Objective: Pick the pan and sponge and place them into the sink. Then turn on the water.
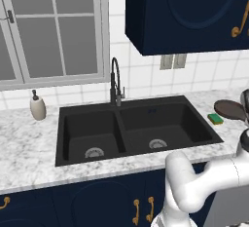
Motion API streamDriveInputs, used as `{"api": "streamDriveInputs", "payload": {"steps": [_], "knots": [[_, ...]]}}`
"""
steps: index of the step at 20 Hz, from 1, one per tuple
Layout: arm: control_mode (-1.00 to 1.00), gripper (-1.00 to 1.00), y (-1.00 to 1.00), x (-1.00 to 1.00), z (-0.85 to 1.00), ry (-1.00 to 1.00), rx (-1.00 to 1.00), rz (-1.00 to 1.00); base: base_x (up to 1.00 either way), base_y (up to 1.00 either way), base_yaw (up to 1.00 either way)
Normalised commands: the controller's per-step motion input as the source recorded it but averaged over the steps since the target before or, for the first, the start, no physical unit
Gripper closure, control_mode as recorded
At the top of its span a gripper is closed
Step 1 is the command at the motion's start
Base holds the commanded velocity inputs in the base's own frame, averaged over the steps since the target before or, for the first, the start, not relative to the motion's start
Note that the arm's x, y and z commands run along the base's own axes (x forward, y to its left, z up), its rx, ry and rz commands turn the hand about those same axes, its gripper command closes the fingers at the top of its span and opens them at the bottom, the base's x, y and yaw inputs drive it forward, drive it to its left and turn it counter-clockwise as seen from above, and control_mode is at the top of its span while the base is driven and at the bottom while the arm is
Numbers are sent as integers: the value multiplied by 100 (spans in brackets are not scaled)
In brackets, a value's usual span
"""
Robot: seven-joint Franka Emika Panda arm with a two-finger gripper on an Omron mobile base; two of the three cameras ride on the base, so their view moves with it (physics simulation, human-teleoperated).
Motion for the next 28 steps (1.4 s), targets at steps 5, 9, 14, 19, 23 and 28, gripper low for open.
{"api": "streamDriveInputs", "payload": {"steps": [5, 9, 14, 19, 23, 28], "knots": [[-100, 100, 74, -43, -54, -24, 0, 6, 0, 0, 0], [-100, 100, 90, -36, -44, -29, -3, 4, 0, 0, 0], [-100, 100, 36, -21, -3, -28, -3, 0, 0, 0, 0], [-100, 100, 0, -5, 55, -18, 2, 0, 0, 0, 0], [-100, 100, 0, -48, 92, -3, 5, 1, 0, 0, 0], [-100, 100, 23, -95, 80, -8, 0, 10, 0, 0, 0]]}}
